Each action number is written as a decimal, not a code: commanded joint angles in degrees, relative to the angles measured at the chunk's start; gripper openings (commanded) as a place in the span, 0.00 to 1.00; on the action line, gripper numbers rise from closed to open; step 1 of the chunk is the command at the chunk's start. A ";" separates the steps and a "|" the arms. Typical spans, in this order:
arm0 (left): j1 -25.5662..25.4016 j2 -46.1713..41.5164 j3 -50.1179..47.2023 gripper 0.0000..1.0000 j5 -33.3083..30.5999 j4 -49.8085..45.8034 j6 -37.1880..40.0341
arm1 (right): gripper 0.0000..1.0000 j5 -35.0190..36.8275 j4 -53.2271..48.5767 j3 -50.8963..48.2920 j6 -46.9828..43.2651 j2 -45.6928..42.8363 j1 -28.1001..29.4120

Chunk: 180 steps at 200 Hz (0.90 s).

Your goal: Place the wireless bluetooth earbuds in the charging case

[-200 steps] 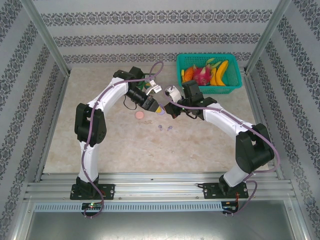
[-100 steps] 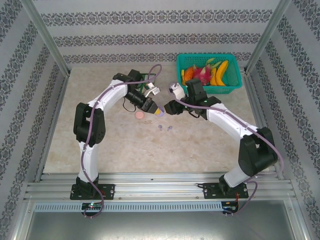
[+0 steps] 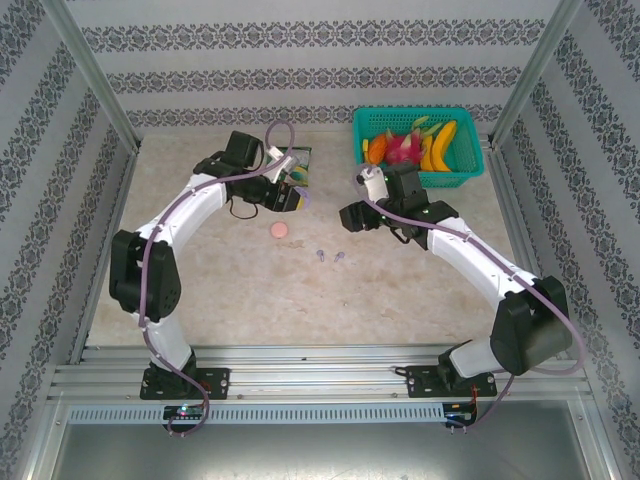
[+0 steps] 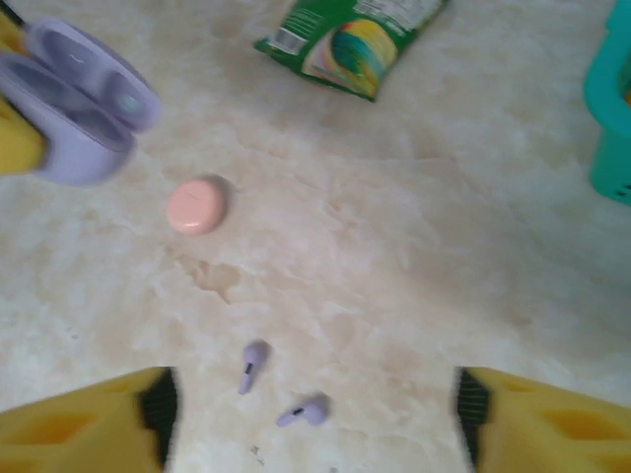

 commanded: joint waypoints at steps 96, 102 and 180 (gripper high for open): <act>-3.61 -20.66 -27.90 0.00 -18.93 38.21 0.19 | 0.98 20.61 -0.49 -1.01 13.85 -5.34 -3.97; -3.80 -21.64 -29.73 0.00 -18.91 40.72 0.88 | 0.98 19.24 -0.43 -1.16 14.24 -5.06 -3.96; -5.49 -24.74 -47.17 0.00 -19.07 69.91 -0.22 | 0.70 6.17 -4.34 -0.27 23.81 3.60 0.24</act>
